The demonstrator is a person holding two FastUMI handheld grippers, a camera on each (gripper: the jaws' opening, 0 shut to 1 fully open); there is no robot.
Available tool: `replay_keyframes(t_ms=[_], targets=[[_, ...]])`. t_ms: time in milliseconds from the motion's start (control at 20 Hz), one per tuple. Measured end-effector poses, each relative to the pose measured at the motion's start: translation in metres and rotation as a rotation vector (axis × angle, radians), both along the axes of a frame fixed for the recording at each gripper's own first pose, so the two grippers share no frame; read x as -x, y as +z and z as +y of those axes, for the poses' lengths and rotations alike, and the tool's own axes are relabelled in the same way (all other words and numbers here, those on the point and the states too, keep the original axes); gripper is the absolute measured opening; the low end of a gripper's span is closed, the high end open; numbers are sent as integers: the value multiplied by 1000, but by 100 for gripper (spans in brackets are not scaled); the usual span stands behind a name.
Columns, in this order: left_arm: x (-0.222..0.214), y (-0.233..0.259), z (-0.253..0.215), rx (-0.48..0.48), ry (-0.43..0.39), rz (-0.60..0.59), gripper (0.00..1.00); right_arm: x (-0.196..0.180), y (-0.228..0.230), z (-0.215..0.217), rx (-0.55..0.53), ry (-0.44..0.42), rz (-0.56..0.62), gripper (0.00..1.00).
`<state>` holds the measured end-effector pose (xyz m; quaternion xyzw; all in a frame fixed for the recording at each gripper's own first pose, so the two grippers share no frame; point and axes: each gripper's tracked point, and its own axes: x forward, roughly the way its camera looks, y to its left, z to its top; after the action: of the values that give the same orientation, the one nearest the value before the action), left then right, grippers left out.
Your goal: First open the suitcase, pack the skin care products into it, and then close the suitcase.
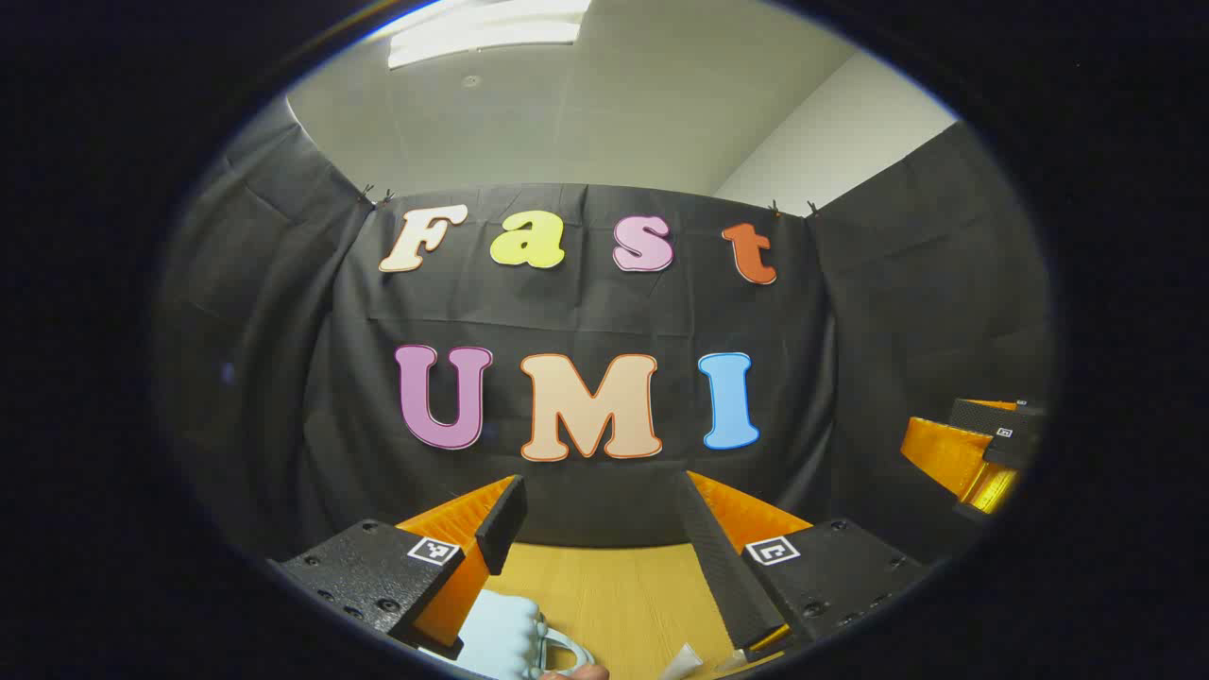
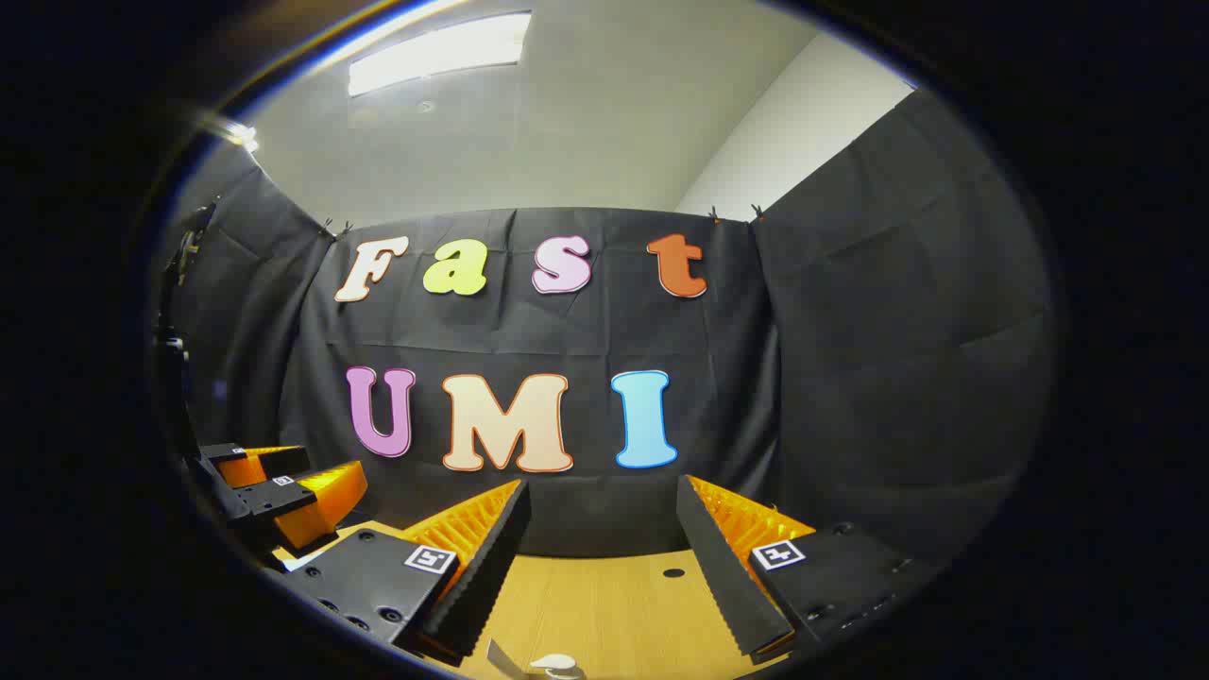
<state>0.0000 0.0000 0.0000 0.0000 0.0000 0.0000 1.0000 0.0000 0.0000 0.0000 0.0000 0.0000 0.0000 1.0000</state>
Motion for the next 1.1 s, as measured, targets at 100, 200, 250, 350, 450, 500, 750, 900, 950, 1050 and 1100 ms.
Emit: replay_keyframes(t_ms=[100,200,250,350,450,500,750,900,950,1050,1100], targets=[[1,-1,1,-7,8,6,92,0,-1,1,-6,11,6,97],[2,0,2,-11,18,9,94,-2,2,-4,-12,13,0,97],[2,-1,3,-11,24,8,94,-3,4,-5,-14,17,-4,97],[3,-3,3,-6,37,10,94,-5,3,-8,-9,28,-9,98],[3,-5,5,-1,60,15,94,-6,1,-7,-3,54,-10,98],[3,-6,6,-1,72,15,94,-6,-1,-4,1,78,-15,98],[7,-27,33,2,141,55,93,-18,-16,3,33,149,-14,98],[-2,-58,45,20,121,132,94,-25,-10,6,20,111,-31,98],[-4,-73,51,19,117,168,94,-24,-10,12,6,116,-33,98],[-6,-99,54,15,101,235,94,-25,-8,19,14,108,-48,99],[-6,-113,53,10,83,265,94,-26,-15,21,27,101,-36,100]])
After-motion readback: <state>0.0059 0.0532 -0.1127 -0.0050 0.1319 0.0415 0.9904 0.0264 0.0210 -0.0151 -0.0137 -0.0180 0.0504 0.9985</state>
